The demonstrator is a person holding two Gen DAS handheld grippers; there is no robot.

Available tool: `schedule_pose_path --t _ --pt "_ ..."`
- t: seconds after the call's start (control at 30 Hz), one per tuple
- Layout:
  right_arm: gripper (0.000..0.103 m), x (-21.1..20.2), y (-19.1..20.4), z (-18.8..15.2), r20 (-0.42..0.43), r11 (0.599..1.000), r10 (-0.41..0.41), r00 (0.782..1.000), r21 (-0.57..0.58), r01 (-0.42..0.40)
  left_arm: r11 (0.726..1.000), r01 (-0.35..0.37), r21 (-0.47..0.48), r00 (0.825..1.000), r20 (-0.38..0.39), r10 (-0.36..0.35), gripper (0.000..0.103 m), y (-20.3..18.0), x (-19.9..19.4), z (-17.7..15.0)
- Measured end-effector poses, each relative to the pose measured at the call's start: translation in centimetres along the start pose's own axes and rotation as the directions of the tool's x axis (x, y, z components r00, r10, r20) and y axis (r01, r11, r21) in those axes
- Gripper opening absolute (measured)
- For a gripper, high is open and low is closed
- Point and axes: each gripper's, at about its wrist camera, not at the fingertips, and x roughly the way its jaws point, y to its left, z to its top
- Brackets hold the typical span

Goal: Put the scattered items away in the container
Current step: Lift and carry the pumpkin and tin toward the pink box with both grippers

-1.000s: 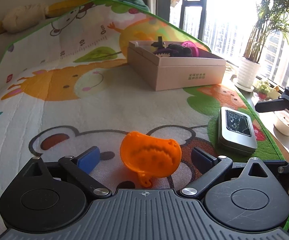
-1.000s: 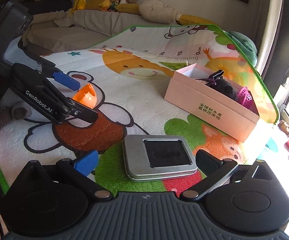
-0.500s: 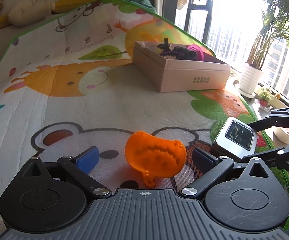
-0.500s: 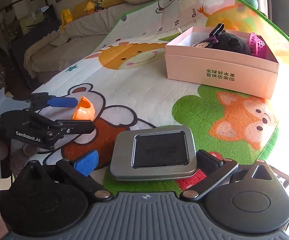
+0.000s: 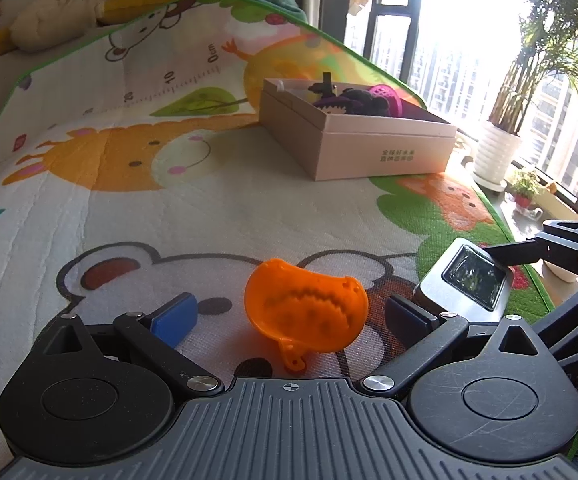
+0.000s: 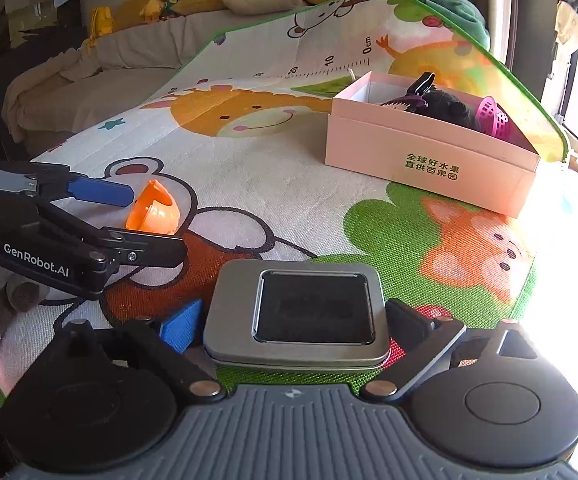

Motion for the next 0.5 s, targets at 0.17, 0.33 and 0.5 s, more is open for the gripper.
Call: schedule_pose_path --t 0.17,0.33,0.5 --pt "0.092 -1.0 -0.4 -0.5 0.002 1.0 -0.019 1.0 0.0 0.019 0.997 -0.002 0.083 1.0 -0.017 0.004 0.102 -1.3 0.4 0.2" --pt "0.092 -2.1 -1.4 -0.8 0.017 0.999 -0.032 0.999 0.025 0.032 0.995 0.0 0.102 1.0 -0.023 0.002 0.08 -1.8 0.7 0.6" --pt "0.092 -3.0 -2.0 -0.8 0.038 0.998 -0.046 0.998 0.043 0.044 0.993 -0.006 0.12 1.0 -0.019 0.009 0.061 -2.2 0.7 0.8"
